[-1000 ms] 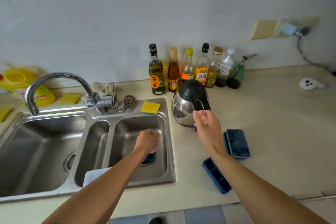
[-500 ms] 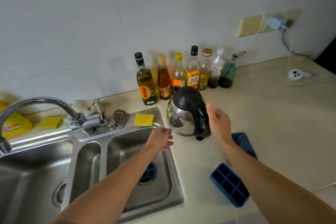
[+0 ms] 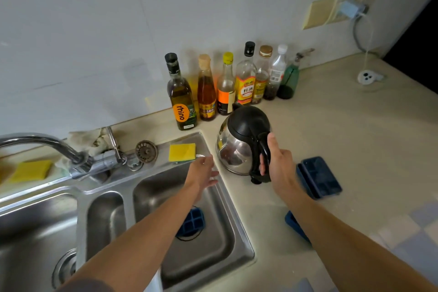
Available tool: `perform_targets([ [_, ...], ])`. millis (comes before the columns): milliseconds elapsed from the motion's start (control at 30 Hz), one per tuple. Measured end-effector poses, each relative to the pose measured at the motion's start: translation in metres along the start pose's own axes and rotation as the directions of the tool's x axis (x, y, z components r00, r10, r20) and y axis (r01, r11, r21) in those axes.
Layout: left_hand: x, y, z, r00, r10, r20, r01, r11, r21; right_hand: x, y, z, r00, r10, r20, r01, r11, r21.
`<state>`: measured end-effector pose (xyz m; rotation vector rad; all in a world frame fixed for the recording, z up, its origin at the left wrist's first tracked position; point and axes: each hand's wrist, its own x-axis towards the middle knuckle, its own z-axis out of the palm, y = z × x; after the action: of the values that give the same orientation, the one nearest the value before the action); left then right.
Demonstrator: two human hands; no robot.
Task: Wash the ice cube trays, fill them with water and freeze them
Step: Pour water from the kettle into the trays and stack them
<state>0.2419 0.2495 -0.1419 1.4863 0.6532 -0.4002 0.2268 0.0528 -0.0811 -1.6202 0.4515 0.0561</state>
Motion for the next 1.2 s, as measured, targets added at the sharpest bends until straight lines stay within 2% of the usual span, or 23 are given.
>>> perform_targets([
  [100, -0.008, -0.008, -0.005, 1.0, 0.008, 0.017, -0.007, 0.999, -0.05, -0.021, 0.001, 0.0, 0.999, 0.036, -0.021, -0.035, 0.999, 0.016],
  [300, -0.043, -0.023, -0.021, 0.999, 0.049, 0.023, -0.048, 0.997, -0.068, -0.061, 0.007, -0.009, 1.0, 0.015, 0.001, -0.015, 1.0, 0.011],
  [467, -0.079, -0.048, -0.028, 0.994, 0.111, 0.016, -0.109, 0.991, -0.073, -0.094, 0.008, -0.024, 0.994, -0.049, 0.101, 0.055, 0.996, -0.064],
  [567, -0.102, -0.065, -0.026, 0.986, 0.14, -0.087, -0.146, 0.987, -0.067, -0.113, 0.006, -0.032, 0.979, -0.067, 0.193, 0.087, 0.991, -0.099],
  [633, -0.12, -0.078, -0.026, 0.977, 0.131, -0.166, -0.143, 0.987, -0.066, -0.126, 0.007, -0.036, 0.969, -0.063, 0.239, 0.094, 0.988, -0.122],
  [733, -0.146, -0.094, -0.027, 0.973, 0.091, -0.21, -0.123, 0.982, -0.146, -0.143, 0.006, -0.039, 0.958, -0.052, 0.282, 0.092, 0.988, -0.128],
  [867, -0.173, -0.113, -0.026, 0.983, 0.01, -0.181, -0.065, 0.953, -0.295, -0.158, 0.0, -0.04, 0.932, -0.02, 0.362, 0.088, 0.981, -0.171],
  [1067, -0.198, -0.134, -0.029, 0.989, -0.018, -0.144, -0.037, 0.929, -0.368, -0.167, -0.014, -0.038, 0.895, -0.049, 0.443, 0.179, 0.95, -0.257],
  [1200, -0.202, -0.14, -0.03, 0.991, -0.051, -0.121, 0.001, 0.924, -0.382, -0.162, -0.02, -0.033, 0.889, -0.026, 0.458, 0.181, 0.937, -0.299],
])
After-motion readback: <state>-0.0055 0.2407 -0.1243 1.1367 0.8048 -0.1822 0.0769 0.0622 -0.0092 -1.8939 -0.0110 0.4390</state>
